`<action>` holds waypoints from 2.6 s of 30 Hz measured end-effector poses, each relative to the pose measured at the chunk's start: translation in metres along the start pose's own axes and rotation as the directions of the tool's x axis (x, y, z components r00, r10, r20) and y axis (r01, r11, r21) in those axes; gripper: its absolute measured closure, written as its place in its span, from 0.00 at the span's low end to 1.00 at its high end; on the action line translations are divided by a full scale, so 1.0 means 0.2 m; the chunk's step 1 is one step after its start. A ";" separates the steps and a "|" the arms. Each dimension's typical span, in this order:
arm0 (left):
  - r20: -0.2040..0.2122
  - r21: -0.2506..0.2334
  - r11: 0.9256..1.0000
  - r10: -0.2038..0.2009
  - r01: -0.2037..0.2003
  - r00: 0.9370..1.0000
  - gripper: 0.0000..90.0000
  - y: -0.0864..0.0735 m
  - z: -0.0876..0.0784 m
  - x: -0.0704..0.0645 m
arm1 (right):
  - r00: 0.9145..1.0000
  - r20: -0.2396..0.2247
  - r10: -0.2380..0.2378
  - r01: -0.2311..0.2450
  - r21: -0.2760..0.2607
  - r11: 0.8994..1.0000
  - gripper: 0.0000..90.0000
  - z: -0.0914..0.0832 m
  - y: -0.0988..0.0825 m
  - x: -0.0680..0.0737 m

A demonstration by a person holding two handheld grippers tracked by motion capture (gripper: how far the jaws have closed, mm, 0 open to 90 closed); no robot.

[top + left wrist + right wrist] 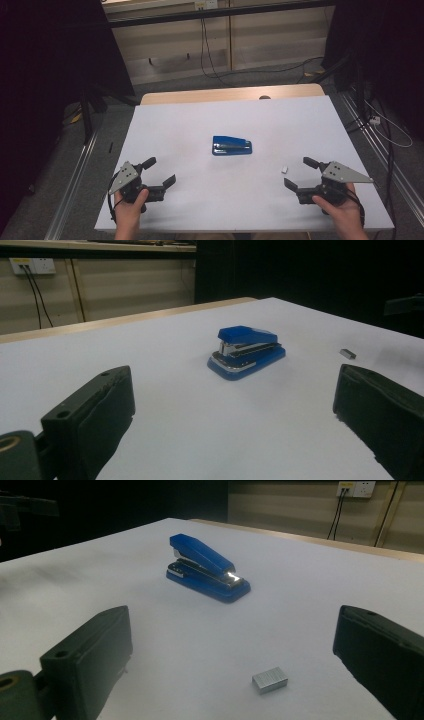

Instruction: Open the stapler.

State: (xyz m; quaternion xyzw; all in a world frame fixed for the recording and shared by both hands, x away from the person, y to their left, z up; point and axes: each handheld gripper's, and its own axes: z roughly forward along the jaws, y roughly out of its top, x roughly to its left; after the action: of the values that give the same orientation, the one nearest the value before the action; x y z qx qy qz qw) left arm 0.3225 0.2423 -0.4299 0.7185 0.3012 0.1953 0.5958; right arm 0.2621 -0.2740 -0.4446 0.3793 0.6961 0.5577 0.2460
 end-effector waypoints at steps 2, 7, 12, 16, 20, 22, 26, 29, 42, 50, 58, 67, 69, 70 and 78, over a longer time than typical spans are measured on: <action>0.000 -0.001 1.000 -0.002 0.002 1.000 0.04 0.00 0.00 0.00 | 1.000 -0.004 0.002 -0.002 -0.003 1.000 0.02 0.00 0.00 0.00; 0.004 0.003 1.000 0.002 -0.002 1.000 0.03 0.00 0.01 0.00 | 1.000 -0.008 -0.005 0.005 0.003 1.000 0.02 0.01 0.00 0.01; 0.011 -0.004 1.000 -0.003 0.003 1.000 0.04 0.00 0.02 0.00 | 1.000 -0.009 -0.007 0.007 0.003 1.000 0.03 0.01 0.00 0.01; 0.010 -0.006 1.000 -0.003 0.003 1.000 0.03 0.01 0.03 0.00 | 1.000 -0.015 -0.012 0.013 0.008 1.000 0.03 0.01 0.01 0.01; 0.014 0.001 1.000 -0.002 0.002 1.000 0.03 0.01 0.04 0.01 | 1.000 -0.015 -0.024 0.024 0.012 1.000 0.03 0.03 0.01 0.02; 0.015 -0.003 1.000 -0.002 0.002 1.000 0.03 0.01 0.04 0.01 | 0.999 -0.016 -0.030 0.031 0.017 0.999 0.03 0.03 0.01 0.02; 0.016 0.007 1.000 0.004 -0.004 1.000 0.04 0.02 0.07 0.01 | 0.999 -0.021 -0.031 0.032 0.032 0.999 0.04 0.06 0.03 0.02; 0.013 0.009 1.000 0.009 -0.009 1.000 0.04 0.03 0.08 0.00 | 0.999 -0.022 -0.029 0.030 0.023 0.999 0.04 0.07 0.04 0.02; 0.030 0.022 1.000 0.019 -0.019 0.999 0.03 0.06 0.16 -0.02 | 0.998 -0.050 -0.028 0.030 0.024 0.999 0.06 0.17 0.10 0.03; 0.040 0.014 1.000 0.013 -0.014 0.999 0.04 0.09 0.21 -0.02 | 0.998 -0.064 -0.023 0.025 0.029 0.999 0.07 0.22 0.13 0.03; 0.057 0.028 1.000 0.010 -0.011 0.998 0.03 0.10 0.27 -0.03 | 0.996 -0.086 -0.034 0.037 0.031 0.999 0.07 0.29 0.16 0.05; 0.062 0.022 1.000 0.002 -0.003 0.998 0.04 0.11 0.32 -0.03 | 0.994 -0.106 -0.029 0.034 0.042 0.999 0.07 0.37 0.18 0.08; 0.067 0.028 1.000 0.003 -0.005 0.998 0.04 0.12 0.34 -0.02 | 0.993 -0.111 -0.032 0.037 0.041 0.998 0.07 0.39 0.19 0.08; 0.069 0.029 1.000 0.003 -0.005 0.998 0.04 0.12 0.34 -0.02 | 0.993 -0.114 -0.032 0.037 0.040 0.999 0.07 0.40 0.19 0.09; 0.074 0.026 1.000 -0.003 0.001 0.997 0.04 0.14 0.39 -0.02 | 0.992 -0.124 -0.034 0.040 0.043 0.998 0.08 0.46 0.21 0.11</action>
State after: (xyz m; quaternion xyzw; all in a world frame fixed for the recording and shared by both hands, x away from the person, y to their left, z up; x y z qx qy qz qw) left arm 0.3747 0.1785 -0.4194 0.7327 0.2822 0.1642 0.5971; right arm 0.3304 -0.1988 -0.4260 0.3366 0.7293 0.5597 0.2040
